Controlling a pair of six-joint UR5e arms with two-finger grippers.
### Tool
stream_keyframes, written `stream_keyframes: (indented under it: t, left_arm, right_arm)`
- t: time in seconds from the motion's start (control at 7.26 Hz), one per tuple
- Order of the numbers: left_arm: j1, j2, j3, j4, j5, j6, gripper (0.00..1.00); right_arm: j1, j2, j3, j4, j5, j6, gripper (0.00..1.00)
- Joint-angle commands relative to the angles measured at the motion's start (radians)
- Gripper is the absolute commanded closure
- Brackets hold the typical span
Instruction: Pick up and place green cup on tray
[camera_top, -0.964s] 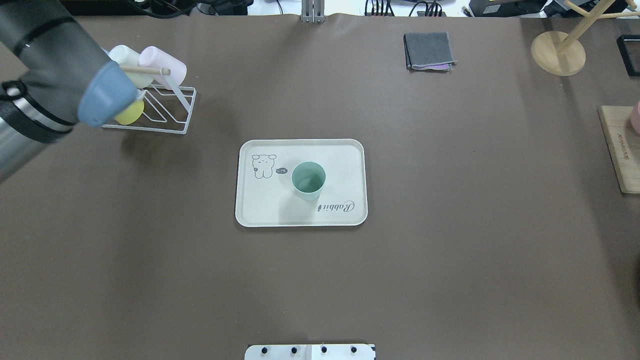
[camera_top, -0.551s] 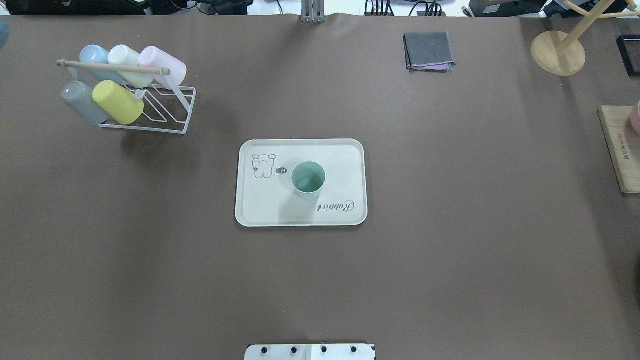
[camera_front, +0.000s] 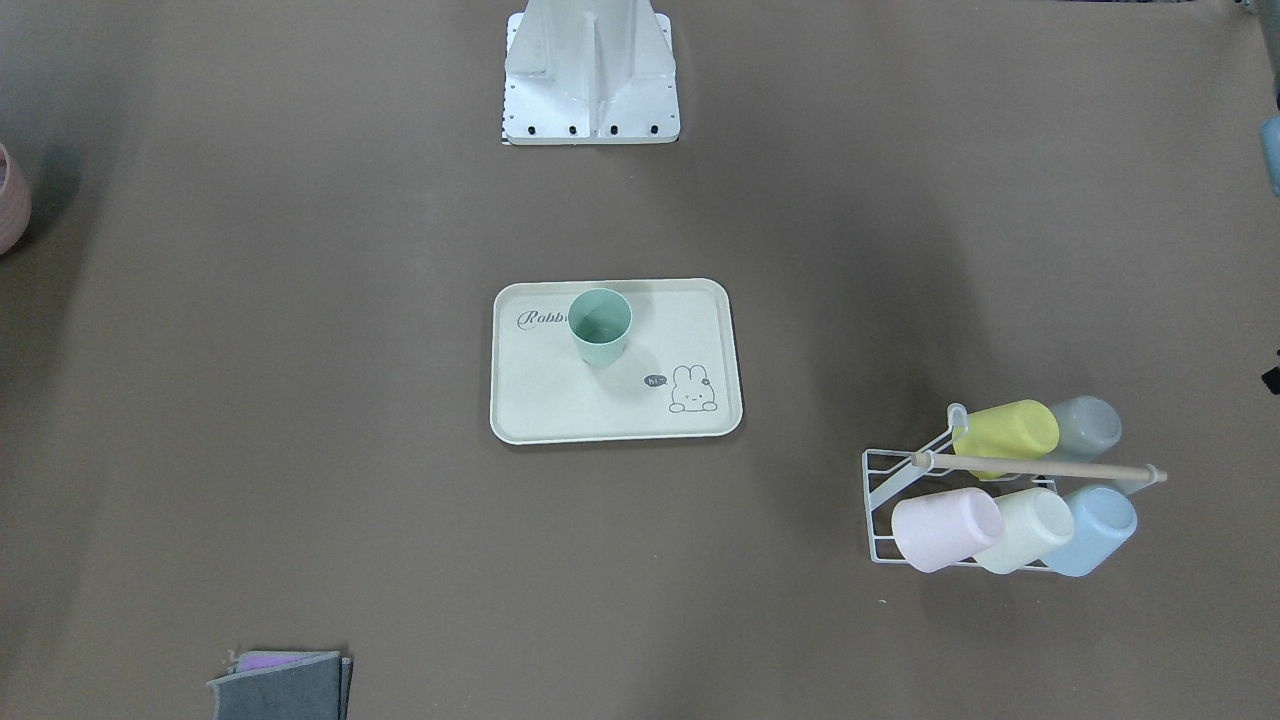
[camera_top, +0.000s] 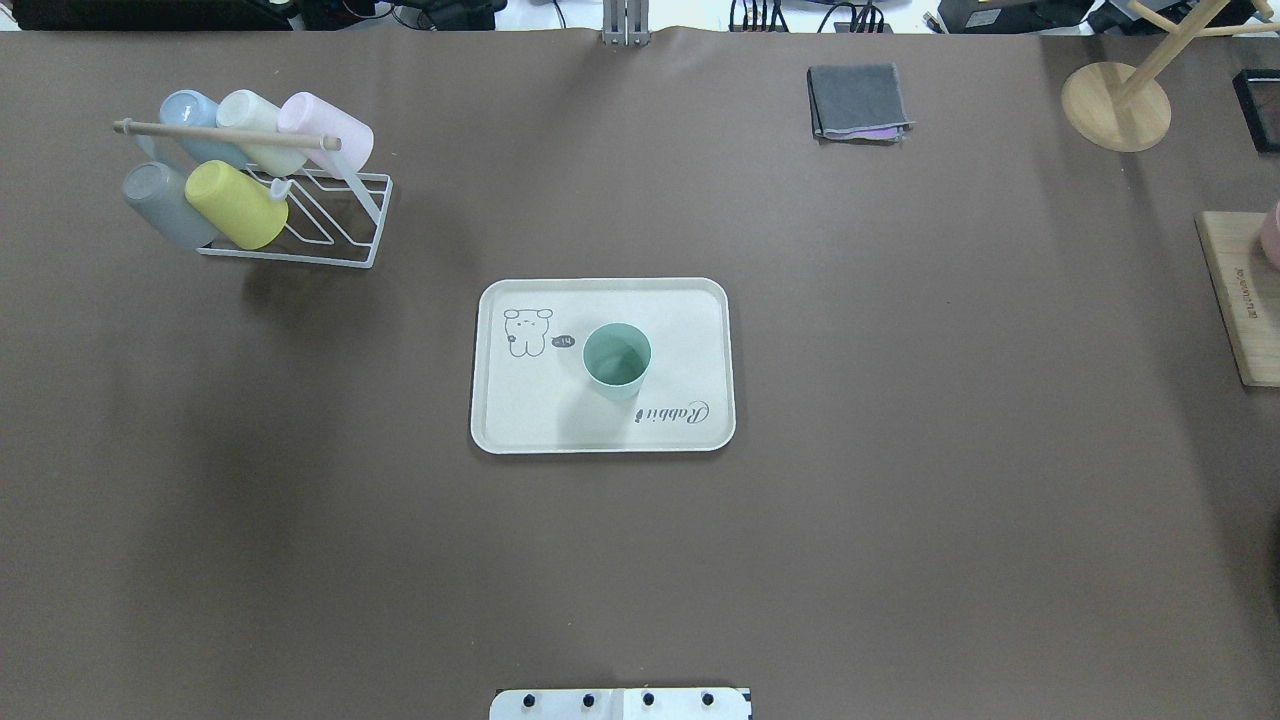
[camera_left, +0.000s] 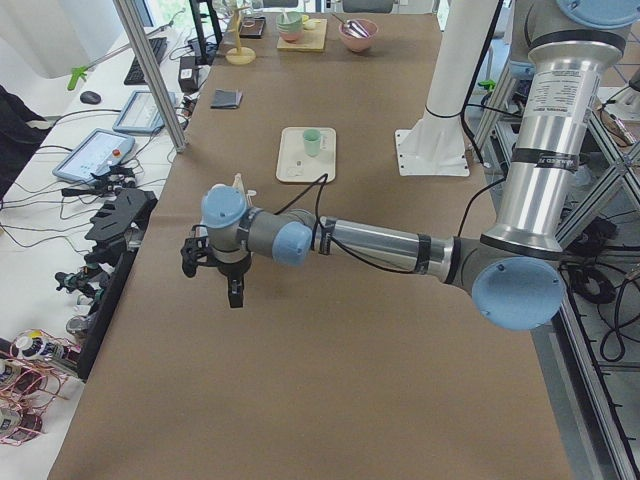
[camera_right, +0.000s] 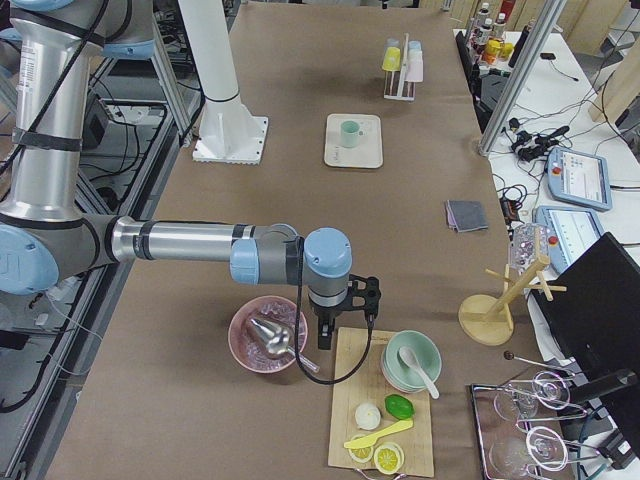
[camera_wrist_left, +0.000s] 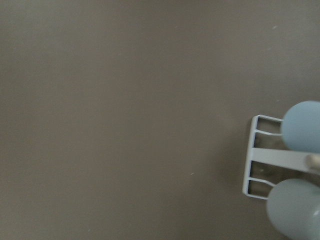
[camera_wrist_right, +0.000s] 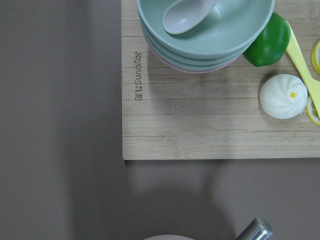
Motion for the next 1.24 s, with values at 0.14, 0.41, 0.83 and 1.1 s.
stream_keyframes:
  t: [0.14,0.41,0.83,1.1]
  left_arm:
    - [-0.123,0.091,0.057,-0.043,-0.072,0.161,0.01]
    - [-0.128,0.091,0.059,-0.04,-0.072,0.192,0.01]
    - [-0.128,0.084,0.066,-0.04,-0.067,0.195,0.01]
    - [-0.128,0.079,0.068,-0.041,-0.069,0.192,0.01]
  right_arm:
    - [0.0,0.0,0.0,0.0,-0.001,0.001,0.0]
    - [0.0,0.001,0.0,0.0,-0.001,0.001,0.0]
    - [-0.002,0.001,0.0,0.002,-0.001,0.001,0.0]
    - [0.0,0.001,0.0,0.002,-0.001,0.001,0.0]
